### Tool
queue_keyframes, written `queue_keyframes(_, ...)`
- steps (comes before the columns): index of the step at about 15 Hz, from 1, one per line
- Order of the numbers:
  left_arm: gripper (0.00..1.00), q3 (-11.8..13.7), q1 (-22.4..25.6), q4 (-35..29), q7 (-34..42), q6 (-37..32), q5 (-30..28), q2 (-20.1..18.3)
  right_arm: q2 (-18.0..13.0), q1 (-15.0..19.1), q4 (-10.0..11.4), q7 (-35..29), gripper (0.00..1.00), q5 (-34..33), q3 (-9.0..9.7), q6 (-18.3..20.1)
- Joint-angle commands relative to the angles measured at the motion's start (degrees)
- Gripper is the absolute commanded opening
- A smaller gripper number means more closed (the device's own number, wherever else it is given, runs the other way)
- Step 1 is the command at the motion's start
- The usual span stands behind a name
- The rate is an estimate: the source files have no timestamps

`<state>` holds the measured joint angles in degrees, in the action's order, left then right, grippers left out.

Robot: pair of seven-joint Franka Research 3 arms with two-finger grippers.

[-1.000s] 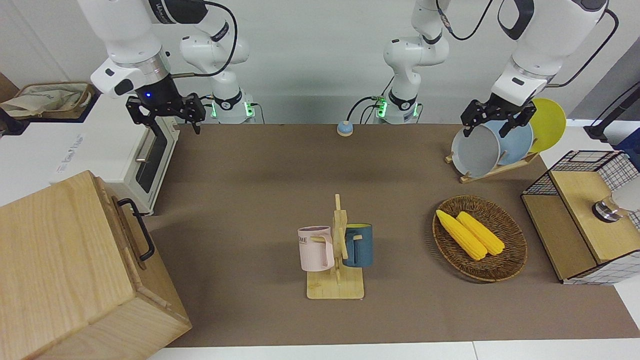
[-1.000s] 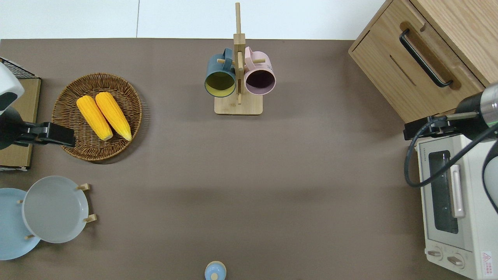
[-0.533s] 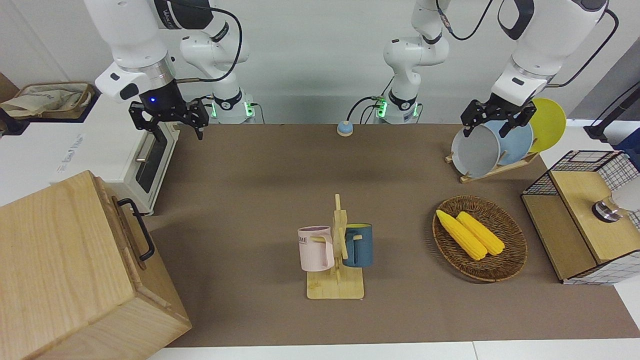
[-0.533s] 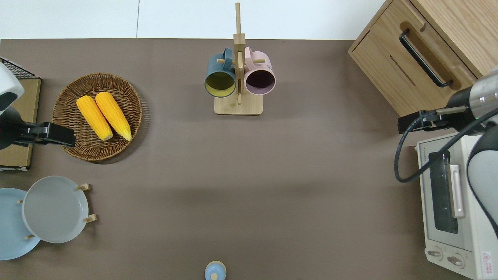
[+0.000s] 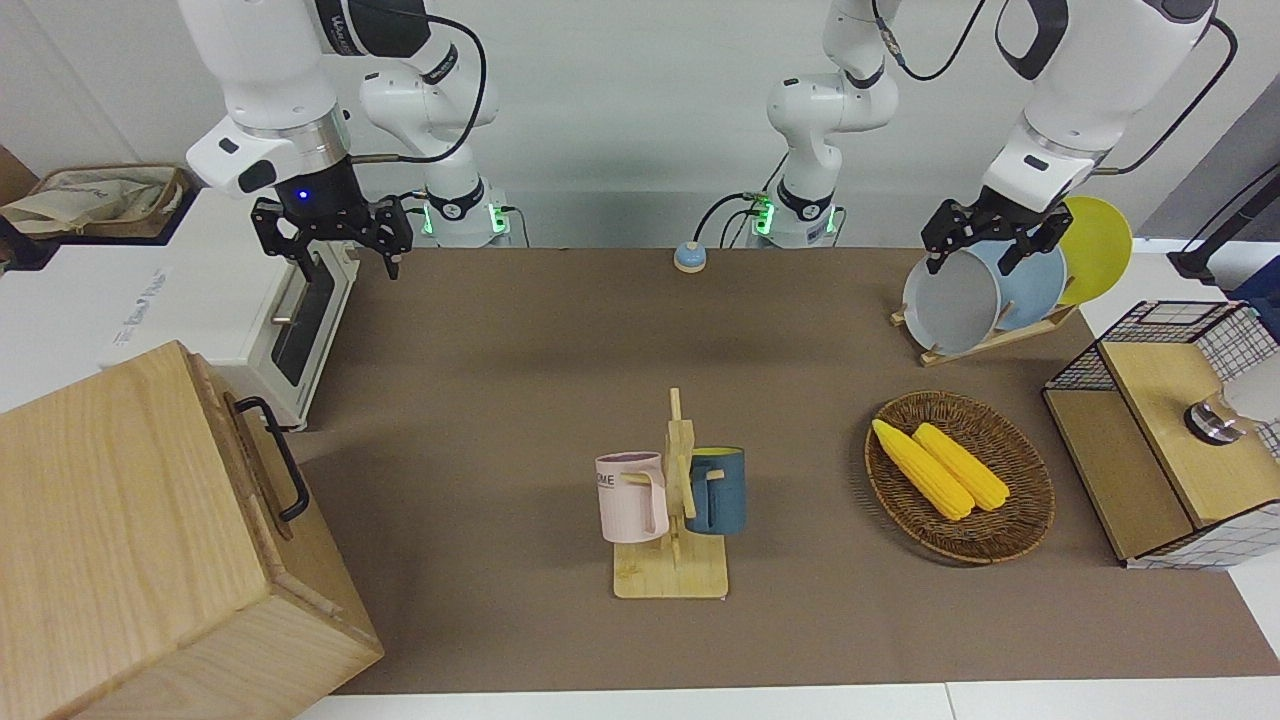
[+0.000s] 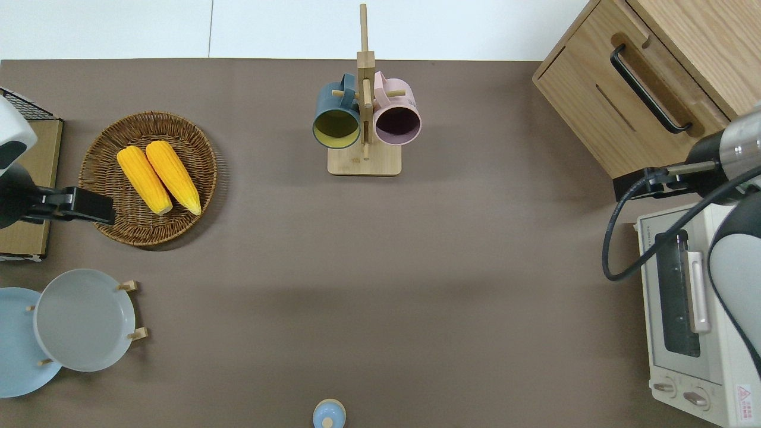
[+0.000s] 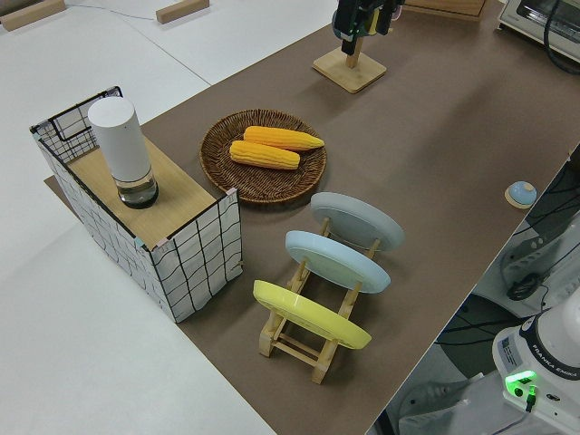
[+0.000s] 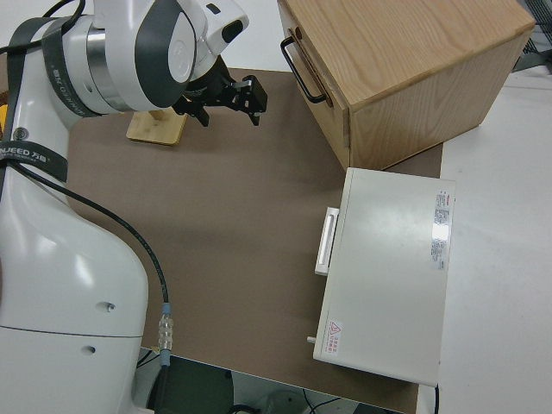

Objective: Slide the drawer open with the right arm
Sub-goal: 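Raise the right arm and reach the right gripper toward the black drawer handle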

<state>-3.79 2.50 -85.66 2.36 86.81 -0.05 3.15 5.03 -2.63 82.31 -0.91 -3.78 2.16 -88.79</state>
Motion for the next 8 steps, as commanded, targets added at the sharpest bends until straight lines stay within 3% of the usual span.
queue_keyframes(1,0.99,0.0,-0.4,0.5,-0.6,-1.0,1.0,-0.3,0.2,-0.7,-0.8,-0.1,0.981,-3.8,1.09,0.8)
queue_keyframes(4,0.99,0.0,-0.4,0.6,-0.6,-1.0,1.0,-0.3,0.2,-4.2,-0.8,-0.8,0.981,-10.8,1.18,1.0)
queue_keyframes(8,0.99,0.0,-0.4,0.5,-0.6,-1.0,1.0,-0.3,0.2,-9.8,-0.8,-8.1,0.981,-16.1,1.18,3.4)
